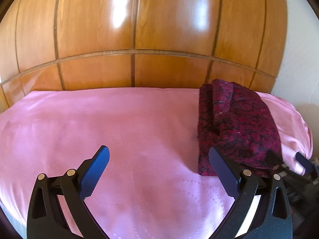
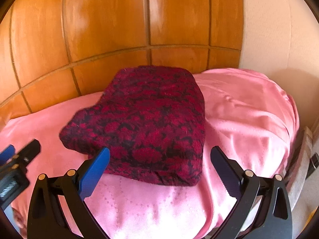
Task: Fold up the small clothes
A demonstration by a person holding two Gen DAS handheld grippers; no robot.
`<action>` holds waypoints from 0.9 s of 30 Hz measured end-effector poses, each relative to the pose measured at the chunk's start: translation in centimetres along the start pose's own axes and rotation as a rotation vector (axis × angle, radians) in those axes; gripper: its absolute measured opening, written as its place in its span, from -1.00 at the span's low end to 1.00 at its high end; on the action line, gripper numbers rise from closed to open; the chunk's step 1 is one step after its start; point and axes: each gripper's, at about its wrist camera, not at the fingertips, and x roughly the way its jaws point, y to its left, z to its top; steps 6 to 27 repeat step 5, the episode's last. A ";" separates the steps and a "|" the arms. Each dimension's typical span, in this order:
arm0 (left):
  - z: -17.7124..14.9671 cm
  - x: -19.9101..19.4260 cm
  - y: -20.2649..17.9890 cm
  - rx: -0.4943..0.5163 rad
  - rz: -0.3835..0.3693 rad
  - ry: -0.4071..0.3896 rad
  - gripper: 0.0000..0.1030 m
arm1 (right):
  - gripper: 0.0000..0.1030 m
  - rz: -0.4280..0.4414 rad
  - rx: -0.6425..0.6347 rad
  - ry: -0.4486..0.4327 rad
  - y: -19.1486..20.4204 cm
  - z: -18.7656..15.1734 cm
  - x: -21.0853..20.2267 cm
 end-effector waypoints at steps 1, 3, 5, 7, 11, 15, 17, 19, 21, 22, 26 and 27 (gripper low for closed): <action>0.0 0.2 0.1 -0.002 0.008 0.004 0.92 | 0.95 0.006 0.019 -0.019 -0.8 0.6 -0.2; -0.1 0.7 0.3 -0.003 0.017 0.015 0.92 | 0.95 -0.013 0.049 -0.048 -2.8 2.0 -0.2; -0.3 1.3 0.4 -0.010 0.029 0.027 0.92 | 0.95 -0.032 0.067 -0.050 -3.9 2.8 0.2; -0.3 1.3 0.4 -0.010 0.029 0.027 0.92 | 0.95 -0.032 0.067 -0.050 -3.9 2.8 0.2; -0.3 1.3 0.4 -0.010 0.029 0.027 0.92 | 0.95 -0.032 0.067 -0.050 -3.9 2.8 0.2; -0.3 1.3 0.4 -0.010 0.029 0.027 0.92 | 0.95 -0.032 0.067 -0.050 -3.9 2.8 0.2; -0.3 1.3 0.4 -0.010 0.029 0.027 0.92 | 0.95 -0.032 0.067 -0.050 -3.9 2.8 0.2; -0.3 1.3 0.4 -0.010 0.029 0.027 0.92 | 0.95 -0.032 0.067 -0.050 -3.9 2.8 0.2; -0.3 1.3 0.4 -0.010 0.029 0.027 0.92 | 0.95 -0.032 0.067 -0.050 -3.9 2.8 0.2; -0.3 1.3 0.4 -0.010 0.029 0.027 0.92 | 0.95 -0.032 0.067 -0.050 -3.9 2.8 0.2; -0.3 1.3 0.4 -0.010 0.029 0.027 0.92 | 0.95 -0.032 0.067 -0.050 -3.9 2.8 0.2; -0.3 1.3 0.4 -0.010 0.029 0.027 0.92 | 0.95 -0.032 0.067 -0.050 -3.9 2.8 0.2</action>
